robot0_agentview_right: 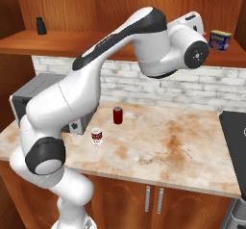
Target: Pick the cans from the counter and place them in their designated side in the cabinet.
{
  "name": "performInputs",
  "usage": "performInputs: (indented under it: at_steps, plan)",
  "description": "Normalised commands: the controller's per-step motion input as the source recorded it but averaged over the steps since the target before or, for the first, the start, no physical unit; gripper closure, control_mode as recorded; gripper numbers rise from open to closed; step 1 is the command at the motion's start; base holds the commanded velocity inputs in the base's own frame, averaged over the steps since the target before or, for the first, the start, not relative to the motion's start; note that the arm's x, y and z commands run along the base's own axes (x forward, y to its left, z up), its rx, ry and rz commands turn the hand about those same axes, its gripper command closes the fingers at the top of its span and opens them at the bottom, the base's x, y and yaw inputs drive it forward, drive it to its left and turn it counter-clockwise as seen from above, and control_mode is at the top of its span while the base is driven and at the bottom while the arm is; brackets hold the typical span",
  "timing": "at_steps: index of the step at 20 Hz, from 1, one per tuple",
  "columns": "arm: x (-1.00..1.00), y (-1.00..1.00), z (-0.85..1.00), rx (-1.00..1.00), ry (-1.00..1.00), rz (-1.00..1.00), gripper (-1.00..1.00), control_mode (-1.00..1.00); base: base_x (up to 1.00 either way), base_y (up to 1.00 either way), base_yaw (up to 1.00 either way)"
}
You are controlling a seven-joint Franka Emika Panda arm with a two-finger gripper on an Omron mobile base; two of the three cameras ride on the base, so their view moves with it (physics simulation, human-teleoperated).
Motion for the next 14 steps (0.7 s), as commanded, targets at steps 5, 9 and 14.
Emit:
performInputs:
  at_steps: [5,9,14]
  plan:
    - [-0.81,0.68,-0.06,-0.17,-0.08,0.02,-1.0,-1.0,0.0,0.0,0.0]
    - [-0.84,0.42,-0.19,-0.12,-0.04,0.0,-1.0,-1.0,0.0,0.0,0.0]
    - [-0.68,0.17,-0.49,-0.1,0.0,0.07,-1.0,-1.0,0.0,0.0,0.0]
